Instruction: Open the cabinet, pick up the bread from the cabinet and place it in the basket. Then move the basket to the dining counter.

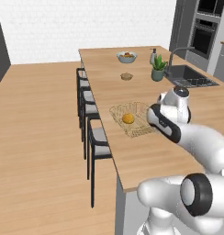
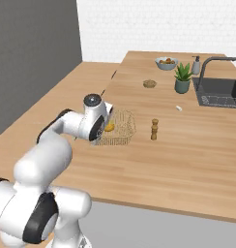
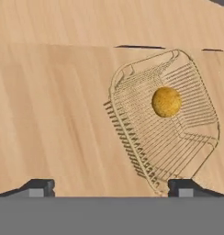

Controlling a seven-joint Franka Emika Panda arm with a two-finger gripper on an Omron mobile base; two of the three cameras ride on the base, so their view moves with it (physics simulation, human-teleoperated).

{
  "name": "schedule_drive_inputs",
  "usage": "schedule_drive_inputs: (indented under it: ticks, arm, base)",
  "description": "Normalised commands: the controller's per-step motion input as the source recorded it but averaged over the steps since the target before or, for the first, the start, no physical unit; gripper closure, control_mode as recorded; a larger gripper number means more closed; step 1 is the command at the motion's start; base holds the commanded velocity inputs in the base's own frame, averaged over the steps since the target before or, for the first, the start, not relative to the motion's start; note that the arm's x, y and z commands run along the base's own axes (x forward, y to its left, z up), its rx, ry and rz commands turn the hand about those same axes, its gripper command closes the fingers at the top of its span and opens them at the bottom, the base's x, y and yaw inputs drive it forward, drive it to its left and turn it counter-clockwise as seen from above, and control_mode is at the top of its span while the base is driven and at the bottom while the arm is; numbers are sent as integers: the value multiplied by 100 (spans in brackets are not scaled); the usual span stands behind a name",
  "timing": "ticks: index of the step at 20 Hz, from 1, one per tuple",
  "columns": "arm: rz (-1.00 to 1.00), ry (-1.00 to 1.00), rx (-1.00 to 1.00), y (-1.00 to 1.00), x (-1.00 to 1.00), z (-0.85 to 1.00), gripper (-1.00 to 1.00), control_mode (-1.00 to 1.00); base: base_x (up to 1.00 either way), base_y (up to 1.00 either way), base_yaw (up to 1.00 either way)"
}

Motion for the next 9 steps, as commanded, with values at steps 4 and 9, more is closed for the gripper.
schedule_drive_inputs:
  ticks: [4, 9]
  arm:
    - [-50, 0, 22, 0, -100, 70, -100, -100]
    - [-50, 0, 25, 0, -100, 59, -100, -100]
  base:
    - [0, 0, 0]
    - [0, 0, 0]
